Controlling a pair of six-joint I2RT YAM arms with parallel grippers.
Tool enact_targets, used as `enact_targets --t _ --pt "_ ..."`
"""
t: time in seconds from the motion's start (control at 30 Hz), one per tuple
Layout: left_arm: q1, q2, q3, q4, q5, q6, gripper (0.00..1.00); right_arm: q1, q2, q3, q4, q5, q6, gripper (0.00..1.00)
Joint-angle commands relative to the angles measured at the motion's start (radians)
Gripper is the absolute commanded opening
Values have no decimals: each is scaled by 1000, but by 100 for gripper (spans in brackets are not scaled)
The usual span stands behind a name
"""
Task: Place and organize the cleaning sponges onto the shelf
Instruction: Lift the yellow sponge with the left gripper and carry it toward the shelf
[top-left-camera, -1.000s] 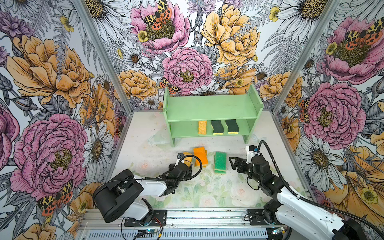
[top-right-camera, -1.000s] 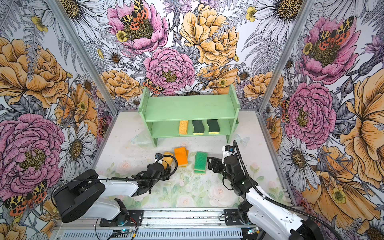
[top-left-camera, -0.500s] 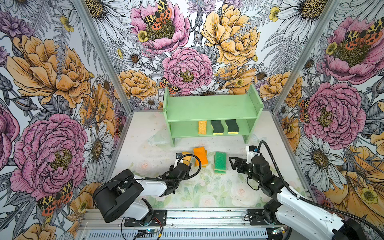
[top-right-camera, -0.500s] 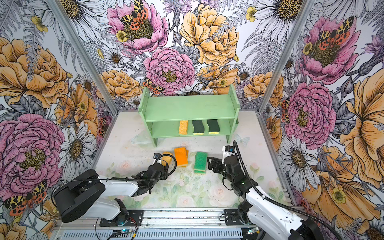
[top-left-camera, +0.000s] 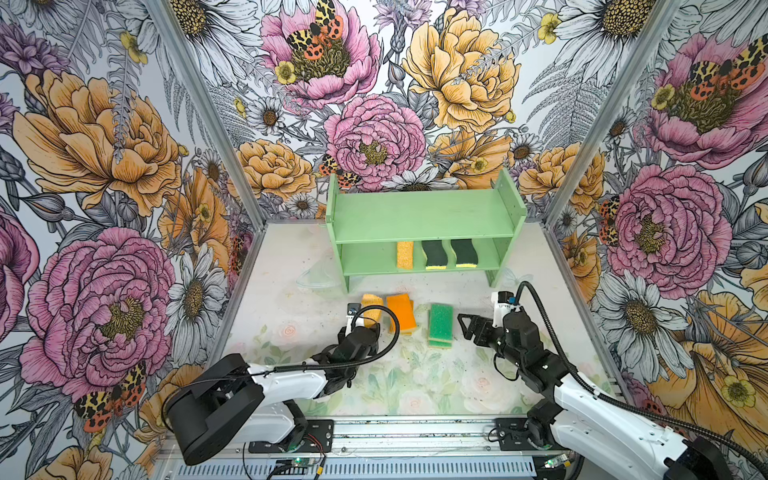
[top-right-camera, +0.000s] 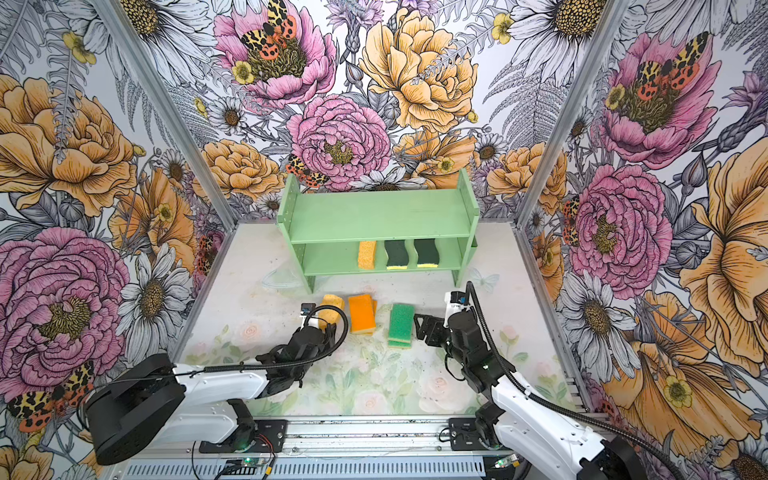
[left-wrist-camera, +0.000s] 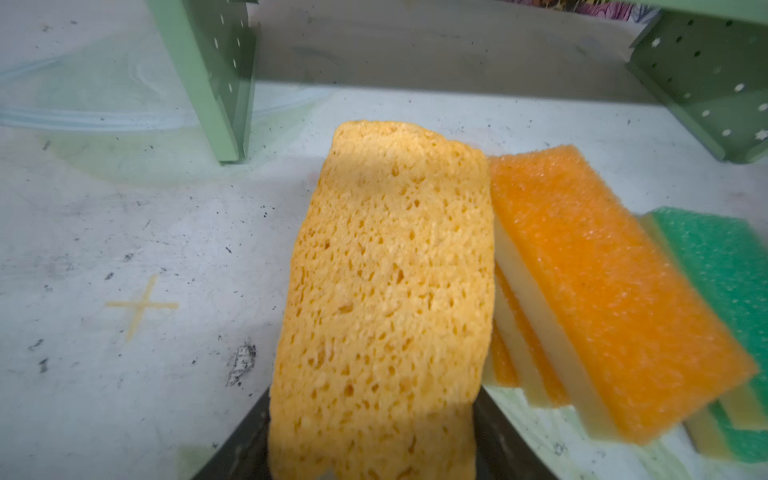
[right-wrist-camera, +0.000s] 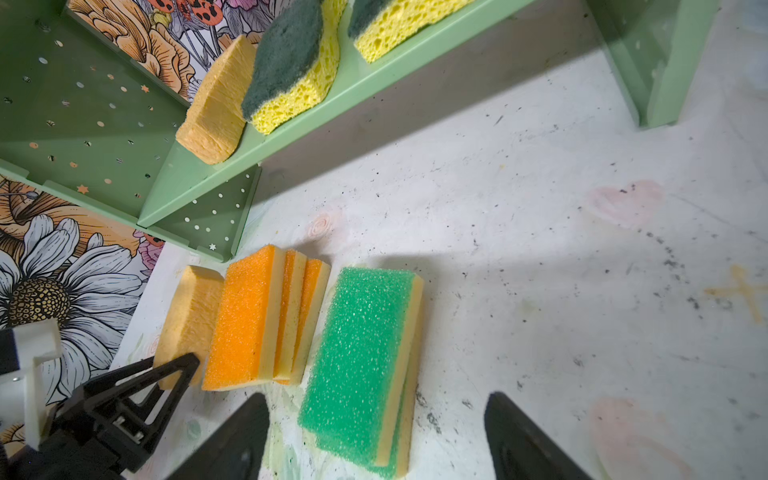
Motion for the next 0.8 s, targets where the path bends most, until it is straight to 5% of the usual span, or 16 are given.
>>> enact_targets --t 0.0,0.33,0.77 --pt "-15 -68 -13 -14 -101 -17 52 -5 -6 -6 31 6 6 83" --pt "-15 -173 82 -53 -199 77 54 -5 20 -3 46 -6 8 83" --pt "60 23 207 114 -130 164 55 -5 -32 -7 12 3 12 83"
